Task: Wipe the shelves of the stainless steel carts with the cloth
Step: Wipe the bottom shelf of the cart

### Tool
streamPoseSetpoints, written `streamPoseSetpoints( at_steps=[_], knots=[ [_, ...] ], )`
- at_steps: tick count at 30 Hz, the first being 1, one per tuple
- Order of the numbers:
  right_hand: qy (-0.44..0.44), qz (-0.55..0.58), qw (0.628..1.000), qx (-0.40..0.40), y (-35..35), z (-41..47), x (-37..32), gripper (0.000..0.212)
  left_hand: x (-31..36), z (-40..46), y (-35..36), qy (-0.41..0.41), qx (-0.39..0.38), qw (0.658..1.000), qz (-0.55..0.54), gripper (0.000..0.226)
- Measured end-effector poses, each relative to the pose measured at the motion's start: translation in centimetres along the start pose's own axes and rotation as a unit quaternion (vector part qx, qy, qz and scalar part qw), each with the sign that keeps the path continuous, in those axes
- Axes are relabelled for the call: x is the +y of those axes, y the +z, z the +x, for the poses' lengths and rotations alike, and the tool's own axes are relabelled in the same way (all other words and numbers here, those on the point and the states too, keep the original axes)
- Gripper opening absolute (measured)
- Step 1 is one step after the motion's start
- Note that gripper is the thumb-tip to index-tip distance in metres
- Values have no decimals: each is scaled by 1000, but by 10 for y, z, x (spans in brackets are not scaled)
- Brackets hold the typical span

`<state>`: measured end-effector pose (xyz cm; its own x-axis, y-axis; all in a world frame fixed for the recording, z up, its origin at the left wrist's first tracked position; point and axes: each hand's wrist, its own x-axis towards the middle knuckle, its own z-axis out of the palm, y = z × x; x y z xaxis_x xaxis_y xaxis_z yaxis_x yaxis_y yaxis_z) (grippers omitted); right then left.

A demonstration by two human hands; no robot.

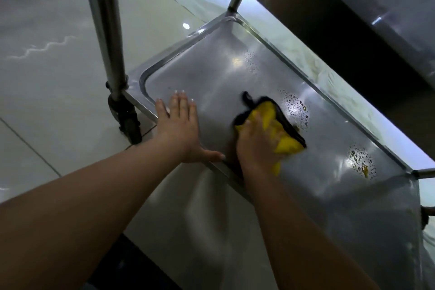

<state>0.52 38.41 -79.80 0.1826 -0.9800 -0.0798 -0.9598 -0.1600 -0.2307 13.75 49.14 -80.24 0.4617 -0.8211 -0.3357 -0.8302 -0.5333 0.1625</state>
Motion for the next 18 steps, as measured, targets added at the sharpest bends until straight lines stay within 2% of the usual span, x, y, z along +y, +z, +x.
streamPoseSetpoints(
  at_steps=[4, 8, 10, 13, 18],
  knots=[
    [-221, -39, 973, -53, 8, -11, -25, 52, -32, 4, -9, 70, 31, 997, 1, 140],
    [-364, -68, 924, -93, -21, -7, 27, 54, -71, 7, -19, -12, 71, 997, -29, 153],
    [-380, -93, 913, -114, -27, -12, 44, 55, -72, 6, -15, -28, 74, 996, -31, 155],
    [-367, -137, 911, -127, -25, -13, 34, 55, -65, 4, -12, -40, 64, 996, -47, 154],
    [-374, -145, 901, -164, 0, -1, -61, 57, -60, 3, -19, -67, 39, 996, -47, 152]
  ],
)
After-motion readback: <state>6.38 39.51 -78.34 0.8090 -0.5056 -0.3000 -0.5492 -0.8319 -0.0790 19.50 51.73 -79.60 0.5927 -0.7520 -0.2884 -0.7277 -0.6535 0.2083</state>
